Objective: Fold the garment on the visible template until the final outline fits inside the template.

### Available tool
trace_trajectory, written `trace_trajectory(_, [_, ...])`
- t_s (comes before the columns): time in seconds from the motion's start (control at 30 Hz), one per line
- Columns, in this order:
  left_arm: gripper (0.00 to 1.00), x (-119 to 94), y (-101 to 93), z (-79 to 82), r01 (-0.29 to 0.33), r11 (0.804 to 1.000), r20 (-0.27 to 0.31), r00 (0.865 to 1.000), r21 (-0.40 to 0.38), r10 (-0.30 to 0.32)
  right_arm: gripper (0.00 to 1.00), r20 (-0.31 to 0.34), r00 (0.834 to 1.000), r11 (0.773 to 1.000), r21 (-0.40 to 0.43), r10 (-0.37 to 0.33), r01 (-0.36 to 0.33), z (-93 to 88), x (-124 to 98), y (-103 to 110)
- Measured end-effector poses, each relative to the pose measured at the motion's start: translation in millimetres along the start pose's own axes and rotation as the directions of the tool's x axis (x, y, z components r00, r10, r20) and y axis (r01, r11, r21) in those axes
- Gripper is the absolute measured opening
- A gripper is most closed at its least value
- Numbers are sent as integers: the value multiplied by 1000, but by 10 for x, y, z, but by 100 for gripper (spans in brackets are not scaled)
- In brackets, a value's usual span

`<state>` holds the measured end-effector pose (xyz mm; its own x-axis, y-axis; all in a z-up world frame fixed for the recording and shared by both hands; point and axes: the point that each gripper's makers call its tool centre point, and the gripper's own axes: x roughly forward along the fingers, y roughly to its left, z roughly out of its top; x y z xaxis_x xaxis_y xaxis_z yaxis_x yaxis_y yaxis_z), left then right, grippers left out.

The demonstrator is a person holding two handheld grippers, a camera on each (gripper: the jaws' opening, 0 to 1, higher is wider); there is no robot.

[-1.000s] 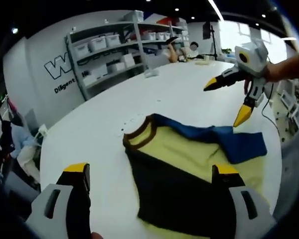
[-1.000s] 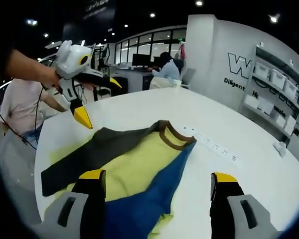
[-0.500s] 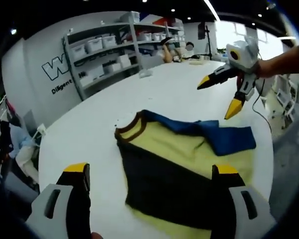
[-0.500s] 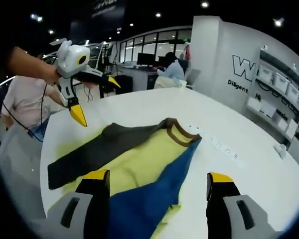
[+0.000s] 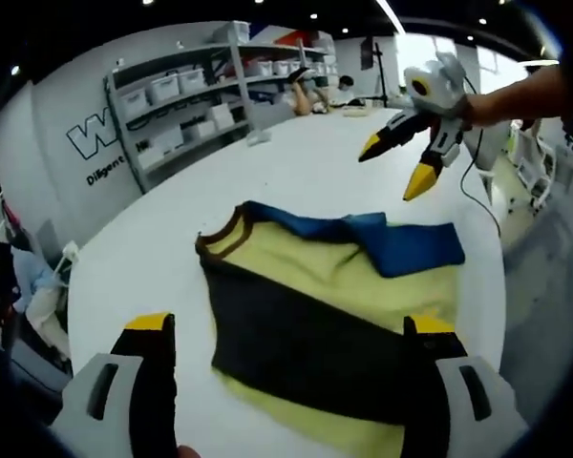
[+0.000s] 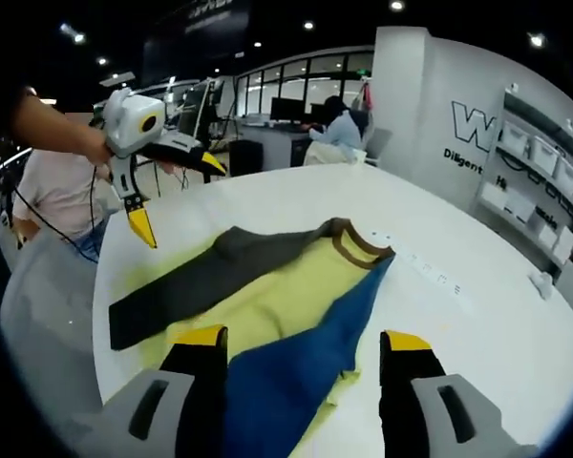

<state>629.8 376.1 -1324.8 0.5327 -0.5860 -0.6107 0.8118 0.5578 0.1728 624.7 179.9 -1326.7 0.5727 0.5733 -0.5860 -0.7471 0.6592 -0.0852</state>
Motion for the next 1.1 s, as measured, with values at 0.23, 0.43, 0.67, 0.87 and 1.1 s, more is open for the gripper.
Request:
trace_trajectory(0.23, [95,-80,-121,-1,7,1000,18,1000,-8,-7,59,1,1000,1000,-1,20,-20,-89,-58,163])
trace_trajectory(0.43, [92,-143,-269,-70,26,1000,22,999,-9,-26,56,17,1000,1000,24,20,-20,-138,-123,229])
trace_trajectory(0.67, [91,-213,-452,-152,59,998,22,998,8,-59,53,13,1000,999,41,26,-27,-260,-195,307])
trace_trajectory(0.87, [89,-237,-621,-205,95,995,28,995,19,-95,52,19,999,998,53,45,-46,-328,-207,397])
trace_trajectory(1.1, [85,-240,-798,-325,125,991,12,992,50,-126,52,9,998,995,70,65,-65,-474,-206,522])
